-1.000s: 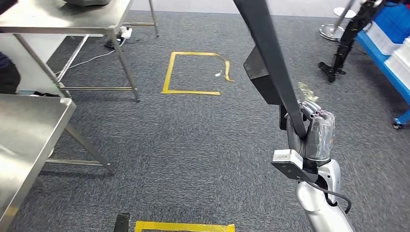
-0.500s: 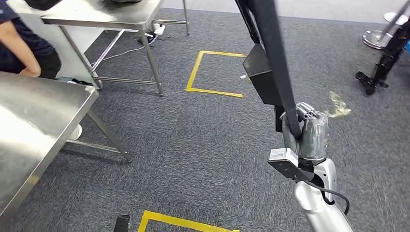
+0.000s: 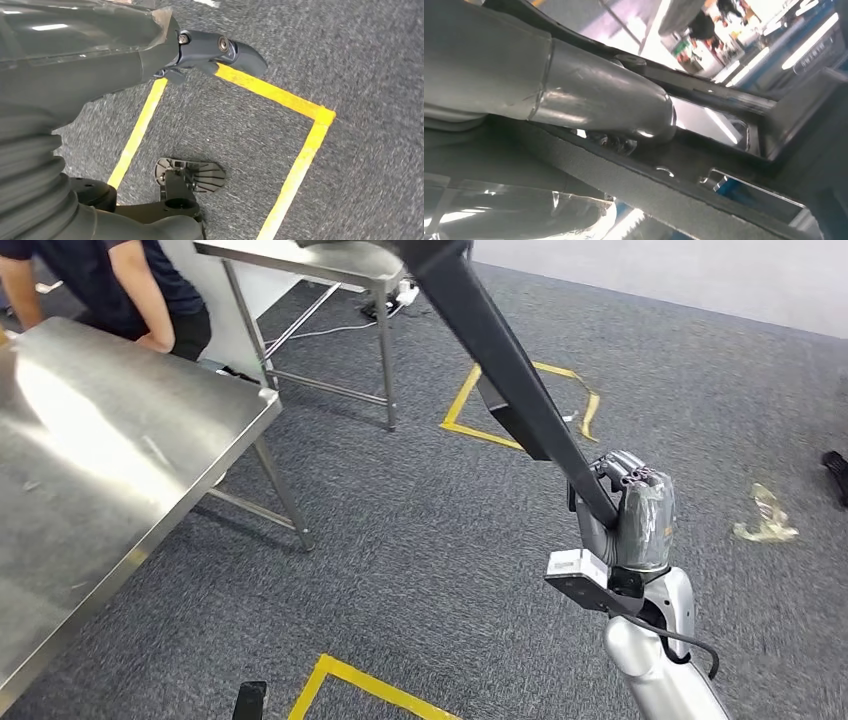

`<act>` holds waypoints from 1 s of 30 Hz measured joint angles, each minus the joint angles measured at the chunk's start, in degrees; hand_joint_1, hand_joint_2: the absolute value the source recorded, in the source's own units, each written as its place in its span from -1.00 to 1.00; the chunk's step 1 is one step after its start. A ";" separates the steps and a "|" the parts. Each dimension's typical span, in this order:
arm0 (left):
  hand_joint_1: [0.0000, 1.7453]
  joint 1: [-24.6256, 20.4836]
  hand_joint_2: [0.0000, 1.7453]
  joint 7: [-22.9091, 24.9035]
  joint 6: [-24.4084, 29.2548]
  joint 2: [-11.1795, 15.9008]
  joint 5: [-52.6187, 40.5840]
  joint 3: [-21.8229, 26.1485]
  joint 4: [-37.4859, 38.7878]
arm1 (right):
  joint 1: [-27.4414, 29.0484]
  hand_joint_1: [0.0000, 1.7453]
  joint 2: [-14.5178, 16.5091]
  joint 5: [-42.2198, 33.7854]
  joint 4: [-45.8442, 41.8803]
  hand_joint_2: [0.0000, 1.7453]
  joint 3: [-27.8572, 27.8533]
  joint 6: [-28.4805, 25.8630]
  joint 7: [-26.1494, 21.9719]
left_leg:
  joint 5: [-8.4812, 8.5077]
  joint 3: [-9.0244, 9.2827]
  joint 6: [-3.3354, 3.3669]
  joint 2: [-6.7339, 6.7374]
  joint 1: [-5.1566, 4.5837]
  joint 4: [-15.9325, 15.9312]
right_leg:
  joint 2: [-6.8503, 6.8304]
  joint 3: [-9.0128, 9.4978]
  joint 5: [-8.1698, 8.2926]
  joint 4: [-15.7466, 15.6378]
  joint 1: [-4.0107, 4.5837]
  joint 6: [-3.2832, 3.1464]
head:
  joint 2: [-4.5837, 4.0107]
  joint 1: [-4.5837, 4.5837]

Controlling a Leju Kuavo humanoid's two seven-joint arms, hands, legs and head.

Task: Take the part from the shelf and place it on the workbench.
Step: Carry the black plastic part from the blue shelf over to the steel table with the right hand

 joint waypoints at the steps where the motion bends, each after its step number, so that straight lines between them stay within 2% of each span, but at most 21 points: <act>1: -1.00 0.11 1.00 -0.03 -0.01 -0.08 0.03 -0.04 0.00 | 0.11 1.00 -0.12 -0.01 0.03 -1.00 0.01 0.02 0.06 | 0.06 -0.04 -0.10 -0.85 0.16 0.02 | 0.24 -1.20 -0.51 2.27 -0.28 0.37 | 0.00 0.00; 2: -1.00 0.22 1.00 -0.06 -0.01 -0.13 0.04 -0.10 0.00 | 0.21 1.00 -0.20 -0.02 0.07 -1.00 0.02 0.02 0.11 | 0.12 -0.07 -0.26 -1.69 0.34 0.07 | 0.31 -1.43 -0.13 2.46 -0.59 0.98 | 0.00 -0.02; 3: -1.00 0.31 1.00 -0.08 -0.01 -0.14 0.04 -0.16 0.00 | 0.25 1.00 -0.30 -0.04 0.08 -1.00 0.01 0.02 0.13 | 0.15 -0.08 -0.50 -2.51 0.58 0.18 | 0.45 -0.53 1.14 0.34 -0.96 1.78 | 0.00 -0.01; 5: -1.00 0.35 1.00 -0.09 0.02 -0.13 0.04 -0.33 0.00 | 0.27 1.00 -0.50 -0.07 0.10 -1.00 0.00 0.02 0.13 | 0.01 -0.30 -1.29 -4.15 1.01 0.73 | 2.04 3.05 4.31 -7.39 -1.81 3.44 | 0.00 0.01; 6: -1.00 0.33 1.00 -0.09 0.04 -0.11 0.02 -0.40 0.00 | 0.31 1.00 -0.58 -0.09 0.08 -1.00 0.00 0.00 0.13 | -0.10 -0.58 -1.78 -4.87 1.11 1.10 | 2.92 4.52 5.32 -10.42 -2.11 3.70 | 0.00 0.05; 8: -1.00 0.40 1.00 -0.07 0.12 -0.08 -0.02 -0.51 0.01 | 0.58 1.00 -0.70 -0.12 0.01 -1.00 0.02 -0.05 0.14 | 0.05 -1.20 -2.75 -6.02 1.13 1.36 | 3.73 5.48 5.77 -12.46 -2.07 3.14 | 0.00 0.08; 10: -1.00 0.61 1.00 -0.01 0.23 0.01 -0.04 -0.55 0.06 | 0.88 1.00 -0.69 -0.13 -0.07 -1.00 0.08 -0.09 0.18 | 0.38 -1.59 -3.38 -6.54 1.27 1.18 | 2.59 5.46 6.10 -12.46 -1.97 2.16 | 0.00 0.06; 12: -1.00 0.67 1.00 0.05 0.32 0.10 -0.04 -0.60 0.10 | 1.05 1.00 -0.60 -0.14 -0.21 -1.00 0.13 -0.11 0.21 | -0.84 -2.58 -3.78 -4.21 1.19 2.98 | 1.43 5.48 6.30 -12.57 -2.14 1.31 | 0.00 -0.20; 14: -1.00 0.48 1.00 0.05 0.34 0.13 -0.01 -0.64 0.11 | 1.25 1.00 -0.59 -0.12 -0.37 -1.00 0.14 -0.14 0.22 | -4.26 -5.55 -4.07 -0.74 1.04 9.23 | 0.14 5.47 6.28 -12.62 -1.93 0.64 | 0.00 -0.50; 15: -1.00 0.41 1.00 0.05 0.34 0.12 0.05 -0.66 0.11 | 1.36 1.00 -0.59 -0.10 -0.40 -1.00 0.16 -0.14 0.22 | -5.99 -7.43 -4.15 0.08 1.06 13.21 | -0.61 5.44 6.23 -12.61 -1.73 0.43 | 0.00 -0.57; 16: -1.00 0.41 1.00 0.05 0.34 0.12 0.12 -0.66 0.11 | 1.45 1.00 -0.59 -0.08 -0.40 -1.00 0.19 -0.14 0.21 | -7.05 -8.88 -4.15 0.45 1.07 16.32 | -1.36 5.44 6.18 -12.60 -1.54 0.34 | 0.00 -0.57; 17: -1.00 0.45 1.00 0.05 0.34 0.10 0.20 -0.66 0.11 | 1.48 1.00 -0.57 -0.03 -0.40 -1.00 0.23 -0.14 0.20 | -7.09 -9.41 -4.06 0.60 1.05 17.57 | -2.11 5.45 6.12 -12.60 -1.38 0.26 | 0.00 -0.59; 18: -1.00 0.49 1.00 0.05 0.34 0.10 0.26 -0.66 0.11 | 1.47 1.00 -0.54 0.01 -0.40 -1.00 0.28 -0.14 0.16 | -6.10 -8.75 -3.84 0.76 1.02 16.48 | -2.83 5.51 6.07 -12.60 -1.25 0.20 | 0.00 -0.58; 19: -1.00 0.48 1.00 0.05 0.34 0.09 0.30 -0.66 0.11 | 1.39 1.00 -0.50 0.05 -0.40 -1.00 0.32 -0.14 0.13 | -4.44 -7.00 -3.47 1.27 0.90 13.37 | -3.50 5.60 6.00 -12.61 -1.12 0.13 | 0.00 -0.58; 20: -1.00 0.40 1.00 0.05 0.34 0.10 0.34 -0.66 0.11 | 1.25 1.00 -0.45 0.09 -0.40 -1.00 0.36 -0.14 0.08 | -2.84 -4.72 -2.93 2.59 0.63 9.27 | -4.14 5.71 5.93 -12.62 -1.01 0.06 | 0.00 -0.58; 22: -1.00 0.11 1.00 0.04 0.38 0.12 0.50 -0.66 0.10 | 0.92 1.00 -0.38 0.10 -0.40 -1.00 0.40 -0.12 0.00 | -1.20 -1.52 -2.06 4.99 -0.15 3.30 | -5.31 5.80 5.72 -12.60 -0.52 0.19 | 0.00 -0.53; 23: -1.00 0.01 1.00 0.02 0.41 0.14 0.63 -0.66 0.10 | 0.76 1.00 -0.32 0.15 -0.40 -1.00 0.44 -0.08 -0.03 | -1.17 -1.08 -1.79 5.43 -0.52 2.17 | -5.95 5.84 5.63 -12.63 -0.37 0.36 | 0.00 -0.51; 25: -1.00 0.05 1.00 -0.04 0.48 0.20 0.86 -0.66 0.10 | 0.43 1.00 -0.10 0.31 -0.42 -1.00 0.54 0.08 -0.08 | -0.97 -1.10 -1.32 4.04 -0.67 1.68 | -6.99 6.05 5.48 -12.79 -0.29 0.84 | 0.00 -0.53; 26: -1.00 0.12 1.00 -0.08 0.49 0.21 0.96 -0.66 0.11 | 0.23 1.00 0.03 0.41 -0.43 -1.00 0.65 0.19 -0.09 | -0.71 -0.93 -1.01 3.26 -0.55 1.26 | -6.34 6.05 5.19 -12.54 -0.36 1.08 | 0.00 -0.51; 29: -1.00 0.11 1.00 -0.22 0.50 0.18 1.07 -0.64 0.11 | -0.11 1.00 0.14 0.55 -0.44 -1.00 0.86 0.32 -0.13 | -0.04 -0.39 -0.33 2.02 -0.05 0.41 | -2.49 5.30 3.88 -10.60 -0.56 1.21 | 0.00 -0.51; 30: -1.00 0.09 1.00 -0.23 0.50 0.18 1.07 -0.64 0.11 | -0.11 1.00 0.14 0.56 -0.44 -1.00 0.87 0.32 -0.13 | -0.01 -0.38 -0.28 1.96 -0.01 0.41 | -2.15 5.14 3.70 -10.27 -0.57 1.16 | 0.00 -0.55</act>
